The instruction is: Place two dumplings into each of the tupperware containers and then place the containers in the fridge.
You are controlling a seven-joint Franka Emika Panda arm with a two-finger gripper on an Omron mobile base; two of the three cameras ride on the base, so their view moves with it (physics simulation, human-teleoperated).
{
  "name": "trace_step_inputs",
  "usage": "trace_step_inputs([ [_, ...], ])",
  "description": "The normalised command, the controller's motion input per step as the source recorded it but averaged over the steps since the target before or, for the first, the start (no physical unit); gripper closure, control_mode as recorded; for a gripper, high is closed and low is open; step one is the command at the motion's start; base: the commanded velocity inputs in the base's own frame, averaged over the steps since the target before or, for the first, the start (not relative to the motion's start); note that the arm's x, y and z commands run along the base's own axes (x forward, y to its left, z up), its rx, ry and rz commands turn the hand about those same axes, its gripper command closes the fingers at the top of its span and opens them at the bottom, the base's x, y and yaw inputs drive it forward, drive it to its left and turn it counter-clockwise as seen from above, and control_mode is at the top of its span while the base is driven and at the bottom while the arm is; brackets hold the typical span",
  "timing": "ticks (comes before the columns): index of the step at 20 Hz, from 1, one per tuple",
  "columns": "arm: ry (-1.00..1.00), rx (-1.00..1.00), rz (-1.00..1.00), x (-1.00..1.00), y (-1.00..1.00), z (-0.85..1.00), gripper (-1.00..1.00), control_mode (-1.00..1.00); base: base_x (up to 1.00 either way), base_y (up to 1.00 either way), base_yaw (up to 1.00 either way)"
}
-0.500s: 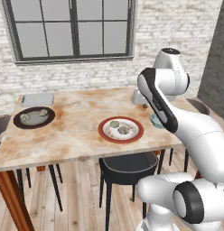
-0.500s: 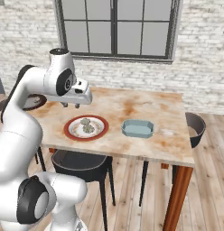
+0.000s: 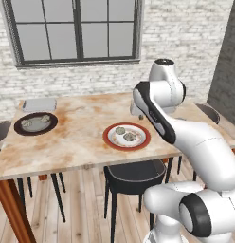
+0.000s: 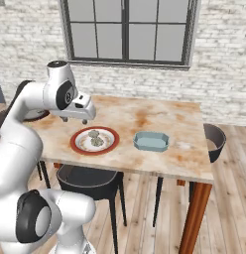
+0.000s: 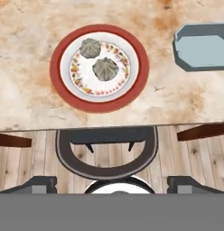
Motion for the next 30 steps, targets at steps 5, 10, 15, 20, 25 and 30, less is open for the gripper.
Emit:
trace_step_inputs([
  [5,0.01,0.0,-0.01,0.55,0.0,-0.65,-1.0,-1.0,0.0,0.0,0.0],
  [10,0.07,0.0,0.0,0.54,0.0,-0.68,-1.0,-1.0,0.0,0.0,0.0],
  [15,0.0,0.0,0.0,0.19,0.0,-0.52,-1.0,-1.0,0.0,0.0,0.0],
  [20,0.01,0.0,0.0,0.03,0.01,-0.34,-1.0,-1.0,0.0,0.0,0.0],
  [25,0.0,0.0,0.0,0.15,0.0,-0.37,-1.0,-1.0,0.0,0.0,0.0],
  [30,0.0,0.0,0.0,0.5,0.0,-0.33,-1.0,-1.0,0.0,0.0,0.0],
])
